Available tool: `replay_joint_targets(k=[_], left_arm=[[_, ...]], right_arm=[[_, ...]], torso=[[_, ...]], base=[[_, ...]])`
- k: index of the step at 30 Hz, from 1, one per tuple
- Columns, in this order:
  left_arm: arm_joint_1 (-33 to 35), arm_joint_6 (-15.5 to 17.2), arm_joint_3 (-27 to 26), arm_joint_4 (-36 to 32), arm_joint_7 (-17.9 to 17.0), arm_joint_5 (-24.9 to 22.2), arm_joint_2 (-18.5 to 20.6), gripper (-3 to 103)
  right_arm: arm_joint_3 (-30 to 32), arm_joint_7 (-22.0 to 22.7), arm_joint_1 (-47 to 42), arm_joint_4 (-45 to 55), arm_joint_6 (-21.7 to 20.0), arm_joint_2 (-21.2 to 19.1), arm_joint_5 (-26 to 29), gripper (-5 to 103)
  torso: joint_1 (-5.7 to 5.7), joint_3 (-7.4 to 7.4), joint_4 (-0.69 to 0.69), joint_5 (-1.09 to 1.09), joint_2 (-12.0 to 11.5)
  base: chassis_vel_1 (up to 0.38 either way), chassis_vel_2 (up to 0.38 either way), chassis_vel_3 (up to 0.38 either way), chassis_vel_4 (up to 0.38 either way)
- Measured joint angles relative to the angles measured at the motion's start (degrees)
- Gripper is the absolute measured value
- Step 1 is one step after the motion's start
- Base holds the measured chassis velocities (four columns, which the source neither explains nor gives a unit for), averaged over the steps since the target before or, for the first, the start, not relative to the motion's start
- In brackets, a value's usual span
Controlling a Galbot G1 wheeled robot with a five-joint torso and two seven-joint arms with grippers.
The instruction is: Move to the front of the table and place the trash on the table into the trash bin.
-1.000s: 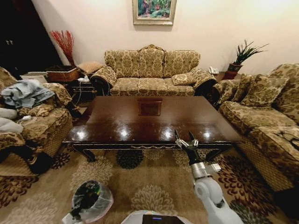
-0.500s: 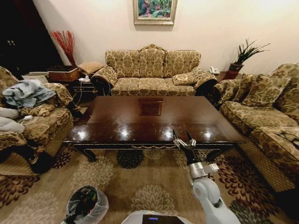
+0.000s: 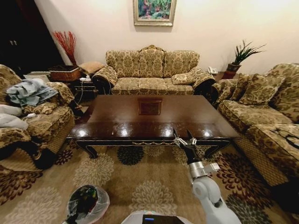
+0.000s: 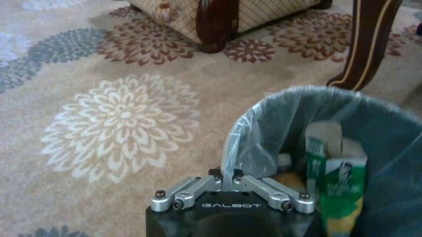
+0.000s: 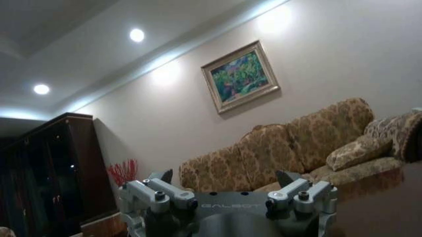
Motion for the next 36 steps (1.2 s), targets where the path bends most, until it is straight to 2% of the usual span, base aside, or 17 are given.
replay_joint_targets(k=[4, 8, 9, 10, 12, 14, 16, 19, 21, 22, 24, 27, 28, 31, 33, 34, 36], left_arm=[[1.4, 1.5, -0.1, -1.5, -0.4, -0.4, 0.1, 3], [1.1, 1.8, -0.2, 0.7, -1.4, 1.2, 0.3, 0], [1.0, 1.8, -0.3, 1.8, -1.3, 1.9, 0.4, 4], [0.8, 1.9, -0.4, 2.5, -0.8, 2.2, 0.4, 15], [0.6, 2.1, -0.4, 2.6, -0.6, 2.3, 0.4, 15], [0.6, 2.9, -0.3, 2.3, -0.5, 2.3, 0.3, 26], [0.6, 3.3, -0.3, 2.1, -0.5, 2.5, 0.3, 31], [1.1, 4.6, -0.8, 1.2, -0.6, 5.4, 0.2, 47], [1.4, 4.7, -0.9, 0.8, -0.6, 5.9, 0.2, 47], [2.1, 5.0, -1.2, -0.3, -0.5, 7.0, -0.1, 58], [2.6, 5.1, -1.4, -0.9, -0.5, 7.3, -0.2, 58], [6.1, 5.6, -2.3, -5.8, 0.3, 7.6, -0.9, 75], [6.1, 5.6, -2.3, -5.8, 0.3, 7.6, -0.9, 75], [10.5, 5.9, -3.4, -11.2, 0.9, 7.3, -2.0, 90], [11.9, 5.7, -3.8, -13.0, 1.0, 7.3, -2.3, 90], [14.3, 5.2, -4.2, -16.3, 1.1, 6.8, -3.0, 98], [16.5, 5.1, -4.6, -19.8, 1.4, 6.1, -3.8, 100]], right_arm=[[-0.5, 0.0, 0.0, -0.3, 0.0, 0.4, -0.1, 100], [-0.7, -0.1, 0.0, -0.4, 0.2, 0.6, -0.2, 100], [-0.7, -0.2, -0.1, -0.4, 0.3, 0.5, -0.3, 100], [-0.7, -0.2, -0.3, -0.4, 0.3, 0.4, -0.5, 100], [-0.5, -0.2, -0.4, -0.4, 0.4, 0.3, -0.6, 100], [-0.2, -0.2, -0.6, -0.4, 0.4, 0.2, -0.8, 100], [-0.2, -0.2, -0.6, -0.4, 0.4, 0.2, -0.9, 100], [-0.1, 0.0, -0.8, -0.2, 0.4, 0.2, -1.0, 100], [0.0, 0.1, -0.9, -0.1, 0.3, 0.1, -0.9, 100], [0.2, 0.1, -1.0, -0.1, 0.3, 0.0, -0.8, 100], [0.3, 0.1, -0.9, -0.1, 0.3, 0.0, -0.8, 100], [0.4, 0.1, -0.5, -0.7, 0.3, 0.1, -0.5, 100], [0.4, 0.1, -0.5, -0.7, 0.3, 0.1, -0.5, 100], [-0.2, 0.0, -0.7, -1.0, 0.5, 0.3, -0.5, 100], [-0.5, 0.0, -0.8, -1.1, 0.5, 0.3, -0.5, 100], [-1.0, 0.0, -0.8, -1.1, 0.6, 0.3, -0.4, 100], [-1.3, 0.0, -0.7, -1.2, 0.6, 0.3, -0.4, 100]], torso=[[0.0, 0.0, 0.02, 0.04, 0.0], [-0.03, -0.01, 0.01, 0.05, 0.0], [-0.03, -0.01, 0.02, 0.09, 0.0], [-0.03, -0.01, 0.02, 0.05, 0.0], [-0.03, -0.01, 0.02, 0.02, 0.0], [-0.02, -0.01, 0.01, 0.05, 0.0], [-0.03, -0.01, 0.01, 0.05, 0.0], [-0.03, -0.01, 0.01, 0.05, 0.0], [-0.03, -0.01, 0.01, 0.05, 0.0], [-0.03, -0.01, 0.01, 0.03, 0.0], [-0.03, -0.01, 0.0, 0.02, 0.0], [-0.03, -0.01, 0.0, 0.04, 0.0], [-0.03, -0.01, 0.0, 0.04, 0.0], [-0.03, -0.01, 0.01, 0.04, 0.0], [-0.03, -0.01, 0.01, 0.03, 0.0], [-0.03, -0.02, 0.01, 0.06, 0.0], [-0.03, -0.02, 0.01, 0.05, 0.0]], base=[[0.0, 0.0, 0.0, 0.0], [0.0, 0.0, 0.0, 0.0], [0.0, 0.0, 0.0, 0.0], [0.0, 0.0, 0.0, 0.0], [0.0, 0.0, 0.0, 0.0], [0.0, 0.0, 0.0, 0.0], [0.0, 0.0, 0.0, 0.0], [0.0, 0.0, 0.0, 0.0], [0.0, 0.0, 0.0, 0.0], [0.0, 0.0, 0.0, 0.0], [0.0, 0.0, 0.0, 0.0], [0.0, 0.0, 0.0, 0.0], [0.0, 0.0, 0.0, 0.0], [0.0, 0.0, 0.0, 0.0], [0.0, 0.0, 0.0, 0.0], [0.0, 0.0, 0.0, 0.0], [0.0, 0.0, 0.0, 0.0]])
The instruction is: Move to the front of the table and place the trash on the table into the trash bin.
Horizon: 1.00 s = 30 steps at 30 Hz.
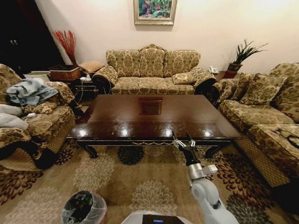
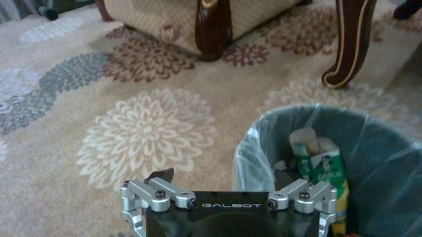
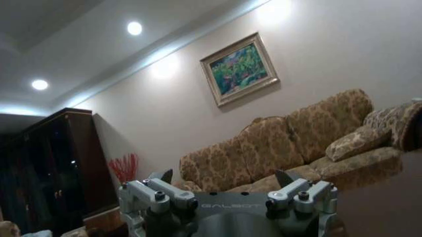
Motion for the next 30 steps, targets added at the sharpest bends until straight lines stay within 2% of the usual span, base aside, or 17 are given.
replay_joint_targets(k=[6, 9, 10, 11, 13, 14, 15, 16, 17, 19, 21, 23, 24, 25, 26, 28, 30], left_arm=[[3.7, -1.0, -2.3, -7.2, 0.1, 0.5, -2.2, 100], [6.6, -4.2, -7.6, -15.9, -0.9, 2.9, -5.5, 100], [6.6, -4.2, -7.6, -15.9, -0.9, 2.9, -5.5, 100], [8.0, -4.9, -10.1, -21.2, -1.6, 3.7, -6.2, 100], [8.9, -4.3, -11.9, -28.9, -2.5, 2.8, -5.8, 100], [8.9, -4.3, -11.9, -28.9, -2.5, 2.8, -5.8, 100], [9.0, -3.8, -12.2, -31.5, -2.6, 2.1, -5.3, 100], [9.4, -2.2, -12.8, -37.9, -2.9, -0.1, -3.8, 100], [9.9, -1.2, -13.0, -42.6, -2.8, -1.9, -2.8, 100], [10.1, -0.7, -13.1, -45.2, -2.7, -2.8, -2.2, 100], [11.2, 2.2, -11.9, -57.0, -1.4, -5.7, 0.5, 100], [11.4, 3.1, -11.2, -59.4, -1.3, -6.0, 1.0, 100], [11.7, 5.6, -8.0, -66.4, -0.7, -6.4, 2.3, 100], [11.7, 6.6, -6.1, -69.0, -0.3, -6.5, 2.8, 100], [11.7, 6.6, -6.1, -69.0, -0.3, -6.5, 2.8, 100], [11.2, 11.0, 0.1, -75.9, 1.0, -5.5, 3.7, 100], [11.0, 12.1, 1.7, -77.4, 1.5, -5.2, 3.8, 100]], right_arm=[[-1.1, 0.1, 0.3, 0.1, -0.2, 0.0, -0.3, 100], [-1.2, 0.9, 0.1, 1.9, -2.2, 0.0, -1.1, 100], [-1.2, 0.9, 0.1, 1.9, -2.2, 0.0, -1.1, 100], [-0.9, 2.1, -0.3, 3.5, -4.5, -0.1, -1.6, 100], [0.7, 3.6, -1.3, 6.0, -6.5, 0.0, -2.6, 100], [0.7, 3.6, -1.3, 6.0, -6.5, 0.0, -2.6, 100], [1.4, 4.0, -1.7, 7.0, -7.2, 0.2, -2.9, 100], [2.7, 5.1, -2.2, 9.4, -8.8, 0.5, -3.4, 100], [3.6, 6.0, -2.3, 11.2, -10.3, 0.7, -3.6, 100], [4.1, 6.4, -2.4, 12.0, -10.9, 0.8, -3.8, 100], [6.7, 7.6, -4.6, 15.3, -12.0, 0.7, -4.1, 100], [7.4, 7.6, -5.7, 16.0, -12.0, 0.8, -4.1, 100], [9.1, 7.5, -8.6, 17.6, -11.8, 1.3, -4.5, 100], [9.6, 7.5, -9.8, 18.2, -11.6, 1.8, -4.8, 100], [9.6, 7.5, -9.8, 18.2, -11.6, 1.8, -4.8, 100], [10.8, 7.1, -12.8, 19.8, -10.7, 3.5, -7.1, 100], [10.9, 6.9, -13.3, 20.0, -10.3, 3.8, -7.9, 100]], torso=[[0.0, 0.0, 0.0, -0.03, 0.0], [0.0, 0.0, 0.0, -0.03, 0.0], [0.0, 0.0, 0.0, -0.03, 0.0], [0.0, 0.0, 0.02, 0.02, 0.0], [0.0, 0.0, 0.02, 0.0, 0.0], [0.0, 0.0, 0.02, 0.0, 0.0], [0.0, 0.0, 0.02, -0.03, 0.0], [0.0, 0.0, -0.04, -0.01, 0.0], [0.0, 0.0, -0.05, 0.01, 0.0], [0.0, 0.0, -0.05, 0.03, 0.0], [0.01, 0.01, 0.01, -0.01, 0.0], [0.01, 0.0, 0.01, -0.02, 0.0], [0.01, 0.0, -0.01, 0.03, 0.0], [0.01, 0.0, -0.03, 0.02, 0.0], [0.01, 0.0, -0.03, 0.02, 0.0], [0.0, 0.0, -0.03, -0.01, 0.0], [0.0, 0.0, -0.03, 0.0, 0.0]], base=[[0.0, 0.0, 0.0, 0.0], [0.0, 0.0, 0.0, 0.0], [0.0, 0.0, 0.0, 0.0], [0.0, 0.0, 0.0, 0.0], [0.0, 0.0, 0.0, 0.0], [0.0, 0.0, 0.0, 0.0], [0.0, 0.0, 0.0, 0.0], [0.0, 0.0, 0.0, 0.0], [0.0, 0.0, 0.0, 0.0], [0.0, 0.0, 0.0, 0.0], [0.0, 0.0, 0.0, 0.0], [0.0, 0.0, 0.0, 0.0], [0.0, 0.0, 0.0, 0.0], [0.0, 0.0, 0.0, 0.0], [0.0, 0.0, 0.0, 0.0], [0.0, 0.0, 0.0, 0.0], [0.0, 0.0, 0.0, 0.0]])
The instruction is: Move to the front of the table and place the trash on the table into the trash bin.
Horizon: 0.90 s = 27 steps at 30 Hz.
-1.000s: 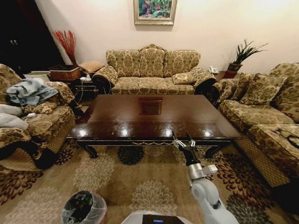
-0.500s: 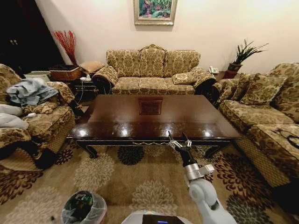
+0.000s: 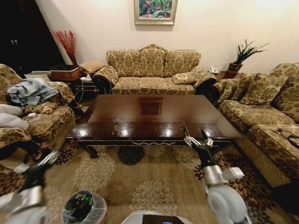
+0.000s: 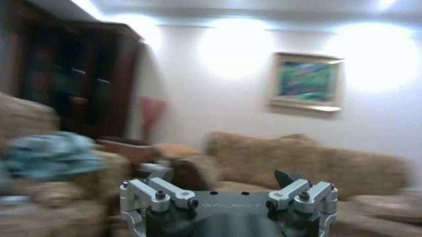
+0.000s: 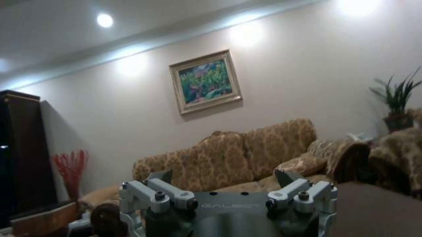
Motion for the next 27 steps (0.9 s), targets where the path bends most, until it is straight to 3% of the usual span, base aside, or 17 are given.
replay_joint_targets(k=[3, 7, 12, 15, 27], left_arm=[[-0.6, 2.8, 3.9, -3.4, 2.9, 3.3, 0.6, 100], [-1.3, 3.9, 4.3, -4.0, 4.6, 6.2, 1.6, 100], [-1.7, 4.9, 4.0, -2.6, 4.8, 6.7, 2.4, 100], [-2.5, 5.2, 4.6, -0.8, 3.2, 9.1, 1.4, 100], [-2.7, 5.2, 4.7, -0.2, 2.7, 9.6, 1.1, 100]], right_arm=[[-0.6, -0.6, -1.0, 0.1, 0.7, 0.7, -3.7, 100], [-3.3, -1.7, -0.8, 0.1, 0.7, 2.0, -7.5, 100], [-5.9, -3.7, -0.3, -0.7, 0.7, 2.4, -9.7, 100], [-6.5, -5.3, 0.9, -2.0, 0.7, 1.6, -10.3, 100], [-6.5, -5.6, 1.1, -2.3, 0.8, 1.3, -10.3, 100]], torso=[[0.0, 0.0, 0.02, 0.0, 0.0], [0.0, 0.0, 0.02, -0.01, 0.0], [0.0, 0.0, 0.02, -0.01, 0.0], [0.0, 0.0, 0.03, -0.02, 0.0], [0.0, 0.0, 0.02, -0.01, 0.0]], base=[[0.0, 0.0, 0.0, 0.0], [0.0, 0.0, 0.0, 0.0], [0.0, 0.0, 0.0, 0.0], [0.0, 0.0, 0.0, 0.0], [0.0, 0.0, 0.0, 0.0]])
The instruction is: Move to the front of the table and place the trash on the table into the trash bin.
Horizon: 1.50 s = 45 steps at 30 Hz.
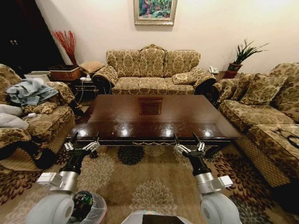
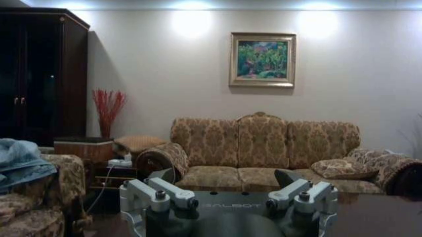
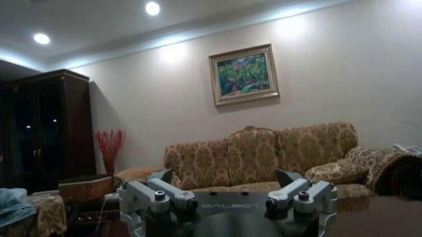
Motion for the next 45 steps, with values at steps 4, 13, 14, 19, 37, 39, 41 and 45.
replay_joint_targets(k=[4, 13, 14, 19, 37, 39, 41, 45], left_arm=[[0.0, 0.0, 0.0, 0.1, 0.0, 0.0, 0.0, 100], [0.0, -0.1, -0.1, 0.1, -0.1, -0.1, 0.0, 100], [0.0, -0.1, -0.1, 0.1, -0.1, -0.1, 0.0, 100], [0.0, -0.2, -0.1, 0.1, -0.1, -0.1, 0.0, 100], [0.0, -0.2, -0.1, 0.2, -0.1, -0.1, 0.0, 100], [0.0, -0.2, -0.1, 0.2, -0.1, -0.1, 0.0, 100], [0.0, -0.2, -0.1, 0.2, -0.1, -0.1, 0.0, 100], [0.0, -0.2, -0.1, 0.2, -0.1, -0.1, 0.0, 100]], right_arm=[[0.0, 0.0, 0.0, 0.0, 0.0, 0.0, 0.1, 100], [0.1, 0.0, 0.0, 0.0, 0.1, 0.0, 0.1, 100], [0.1, 0.0, 0.0, -0.1, 0.1, 0.0, 0.2, 100], [0.1, 0.0, 0.0, -0.1, 0.1, 0.0, 0.2, 100], [0.1, 0.1, 0.0, -0.1, 0.1, 0.0, 0.3, 100], [0.1, 0.1, 0.0, -0.1, 0.1, 0.0, 0.3, 100], [0.1, 0.1, 0.0, -0.1, 0.1, 0.0, 0.3, 100], [0.1, 0.1, 0.1, -0.1, 0.1, 0.0, 0.3, 100]], torso=[[0.0, 0.0, 0.0, 0.0, 0.0], [0.02, 0.01, 0.0, 0.0, 0.0], [0.02, 0.01, 0.0, 0.0, 0.0], [0.01, 0.0, -0.01, 0.0, 0.0], [-0.06, -0.03, 0.0, 0.0, 0.0], [-0.08, -0.04, 0.0, 0.0, 0.0], [-0.07, -0.03, 0.0, -0.01, 0.0], [0.04, 0.02, 0.0, -0.01, 0.0]], base=[[0.0, 0.0, 0.0, 0.0], [0.04, -0.037, -0.032, 0.041], [0.13, -0.144, -0.105, 0.127], [0.182, -0.195, -0.195, 0.185], [0.285, -0.292, -0.283, 0.272], [0.132, -0.079, -0.1, 0.117], [0.047, -0.016, -0.06, 0.107], [-0.007, 0.014, 0.031, -0.013]])
